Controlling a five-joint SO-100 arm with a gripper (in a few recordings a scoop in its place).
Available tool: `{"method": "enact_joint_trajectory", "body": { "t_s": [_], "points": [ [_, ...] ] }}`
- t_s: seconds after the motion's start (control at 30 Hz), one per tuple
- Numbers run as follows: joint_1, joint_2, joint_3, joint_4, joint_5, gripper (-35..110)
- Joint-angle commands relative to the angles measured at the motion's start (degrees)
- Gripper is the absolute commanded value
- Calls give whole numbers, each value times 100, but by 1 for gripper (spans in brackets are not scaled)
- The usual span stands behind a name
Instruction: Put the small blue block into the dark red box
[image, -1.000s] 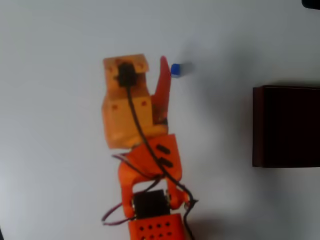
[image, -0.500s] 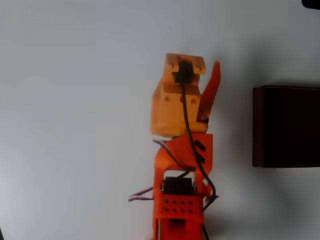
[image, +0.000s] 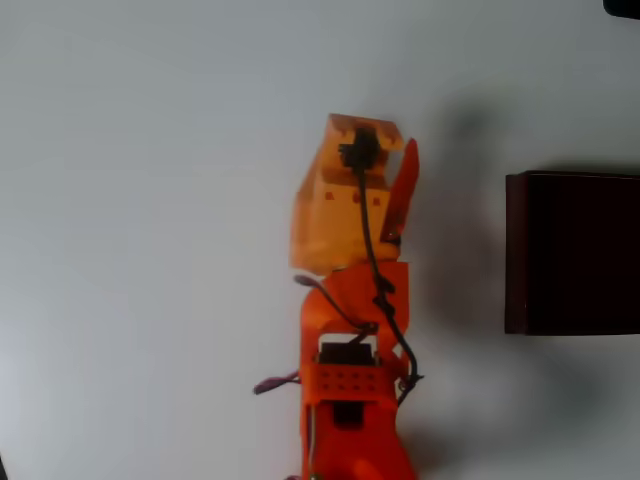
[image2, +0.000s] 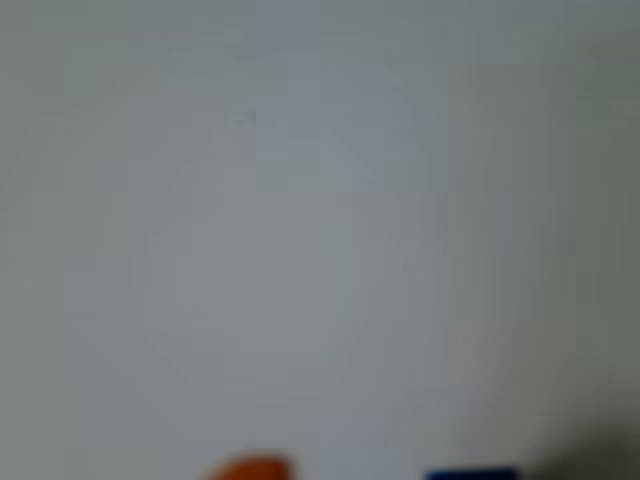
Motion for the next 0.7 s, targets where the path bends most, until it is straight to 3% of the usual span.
{"method": "enact_joint_trajectory", "body": {
  "t_s": [0.0, 0.67],
  "points": [
    [-88, 44, -176, -264, 211, 34],
    [-97, -1696, -132, -2153, 299, 33]
  ]
}}
